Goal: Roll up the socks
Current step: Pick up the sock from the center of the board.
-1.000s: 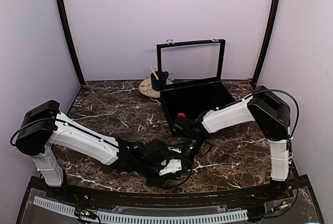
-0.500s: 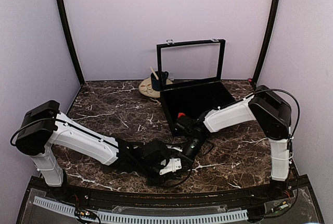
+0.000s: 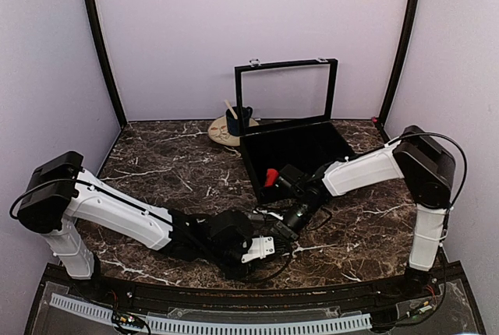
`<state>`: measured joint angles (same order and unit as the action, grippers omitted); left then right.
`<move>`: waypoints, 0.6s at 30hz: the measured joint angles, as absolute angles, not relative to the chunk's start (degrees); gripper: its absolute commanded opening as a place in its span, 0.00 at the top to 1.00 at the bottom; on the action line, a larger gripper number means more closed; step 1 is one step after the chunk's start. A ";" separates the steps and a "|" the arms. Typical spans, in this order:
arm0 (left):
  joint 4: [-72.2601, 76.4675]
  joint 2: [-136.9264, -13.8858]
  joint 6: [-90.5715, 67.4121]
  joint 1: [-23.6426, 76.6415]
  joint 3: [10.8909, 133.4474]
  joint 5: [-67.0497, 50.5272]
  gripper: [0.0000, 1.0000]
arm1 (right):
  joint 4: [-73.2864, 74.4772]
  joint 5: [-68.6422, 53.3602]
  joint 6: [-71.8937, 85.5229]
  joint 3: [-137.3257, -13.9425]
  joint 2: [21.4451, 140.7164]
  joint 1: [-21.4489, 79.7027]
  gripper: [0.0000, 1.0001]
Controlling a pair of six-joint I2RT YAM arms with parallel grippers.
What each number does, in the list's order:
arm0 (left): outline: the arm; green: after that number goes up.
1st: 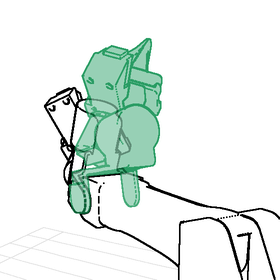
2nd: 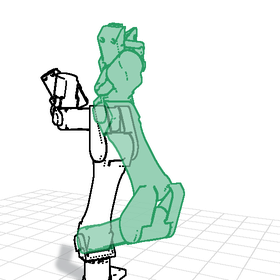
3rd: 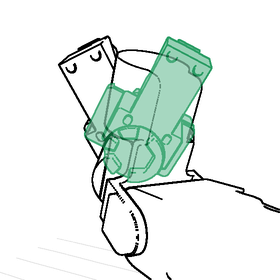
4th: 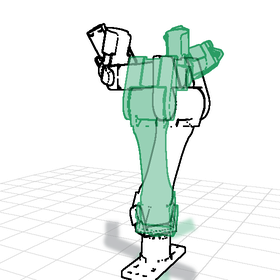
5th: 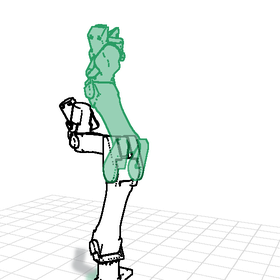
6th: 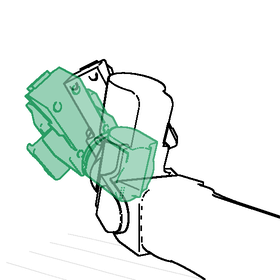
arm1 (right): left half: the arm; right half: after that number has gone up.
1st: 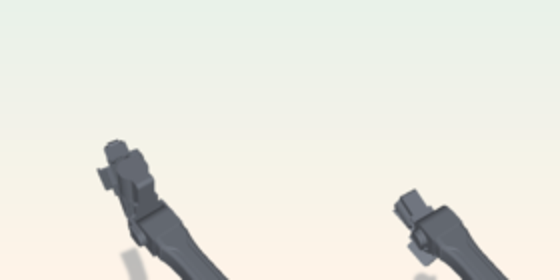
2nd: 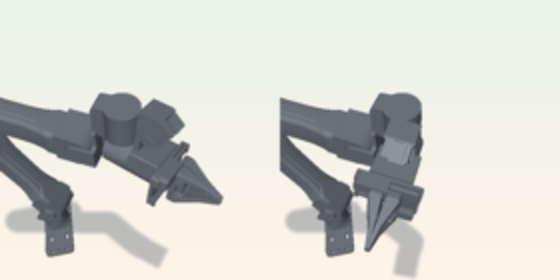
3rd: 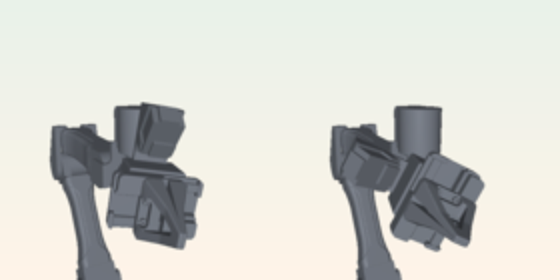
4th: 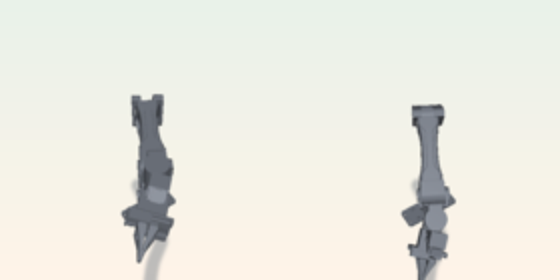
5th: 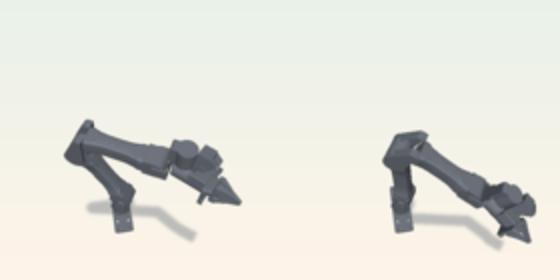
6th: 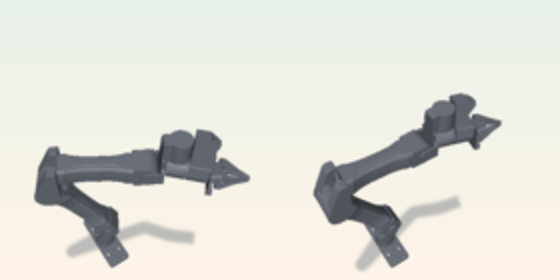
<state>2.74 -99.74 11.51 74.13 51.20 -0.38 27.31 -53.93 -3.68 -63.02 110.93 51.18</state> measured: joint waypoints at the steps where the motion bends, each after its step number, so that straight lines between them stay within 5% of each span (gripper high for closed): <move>1: 2.83 -99.77 11.42 74.13 51.16 -0.38 1.00 | 26.57 -53.78 -3.11 -62.52 110.63 51.09 0.00; 18: 0.23 -99.26 1.58 69.32 48.60 -1.83 1.00 | 15.70 -39.57 3.79 -50.85 99.42 48.64 0.00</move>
<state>0.23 -99.26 1.58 69.32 48.60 -1.83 15.70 -39.57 3.79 -50.85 99.42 48.64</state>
